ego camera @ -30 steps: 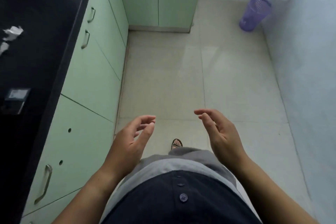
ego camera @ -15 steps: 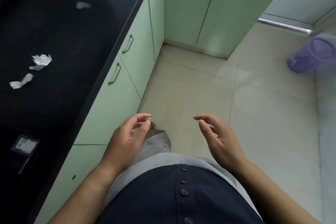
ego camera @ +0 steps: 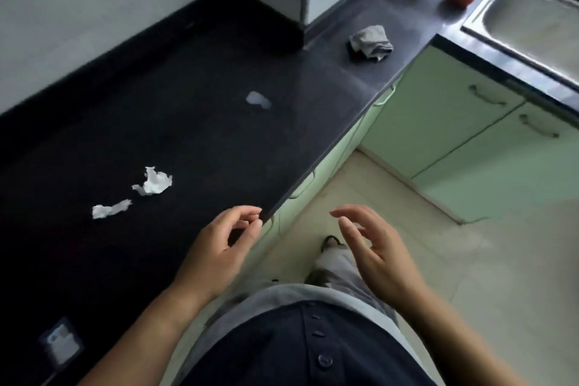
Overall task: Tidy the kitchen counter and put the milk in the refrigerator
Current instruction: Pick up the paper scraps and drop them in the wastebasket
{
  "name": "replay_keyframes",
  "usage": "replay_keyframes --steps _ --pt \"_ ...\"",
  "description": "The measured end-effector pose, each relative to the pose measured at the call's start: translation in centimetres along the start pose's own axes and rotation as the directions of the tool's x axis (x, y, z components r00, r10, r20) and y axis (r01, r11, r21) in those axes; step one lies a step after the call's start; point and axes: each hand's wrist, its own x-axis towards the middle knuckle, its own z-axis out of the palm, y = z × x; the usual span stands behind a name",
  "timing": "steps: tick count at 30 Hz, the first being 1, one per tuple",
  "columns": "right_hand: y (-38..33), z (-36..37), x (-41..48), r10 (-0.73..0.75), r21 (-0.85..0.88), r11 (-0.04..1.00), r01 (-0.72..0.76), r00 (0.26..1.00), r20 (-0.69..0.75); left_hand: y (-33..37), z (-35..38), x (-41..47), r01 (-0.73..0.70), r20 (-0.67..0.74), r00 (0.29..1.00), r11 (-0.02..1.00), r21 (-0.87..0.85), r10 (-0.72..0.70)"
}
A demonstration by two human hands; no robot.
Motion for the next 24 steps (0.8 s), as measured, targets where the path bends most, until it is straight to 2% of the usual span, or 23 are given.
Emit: replay_keyframes --steps 3,6,8,11,14,18,20,24 --pt "0.1 -0.1 5.8 -0.058 -0.021 0.998 0.062 0.984 0.166 -0.6 -0.6 2.4 0.099 -0.133 0.986 0.995 -0.022 -0.101" --pt "-0.7 -0.1 12.5 -0.137 -0.041 0.986 0.162 0.923 0.359 -1.2 -0.6 4.5 0.210 -0.263 0.937 0.973 -0.095 -0.228" --pt "-1.8 0.1 16.9 -0.218 -0.044 0.962 0.271 0.851 0.479 -1.8 -0.3 6.0 0.278 -0.362 0.872 0.943 -0.184 -0.328" --pt "-3.6 1.4 22.6 -0.324 -0.005 0.906 0.423 0.700 0.637 -2.9 0.1 8.0 0.349 -0.506 0.739 0.895 -0.278 -0.445" --pt "-4.8 4.1 26.3 -0.377 0.045 0.859 0.510 0.571 0.729 -4.4 0.4 9.4 0.409 -0.618 0.651 0.889 -0.203 -0.441" --pt "-6.2 8.7 28.1 -0.373 0.082 0.837 0.541 0.455 0.809 -6.1 0.3 9.1 0.507 -0.705 0.567 0.855 -0.109 -0.426" --pt "-6.6 11.0 28.1 -0.355 0.079 0.820 0.567 0.395 0.847 -7.0 -0.1 8.2 0.554 -0.734 0.542 0.831 -0.053 -0.408" --pt "-7.4 16.1 27.2 -0.288 0.020 0.750 0.661 0.299 0.910 -9.6 -1.9 5.5 0.691 -0.757 0.499 0.721 0.055 -0.421"
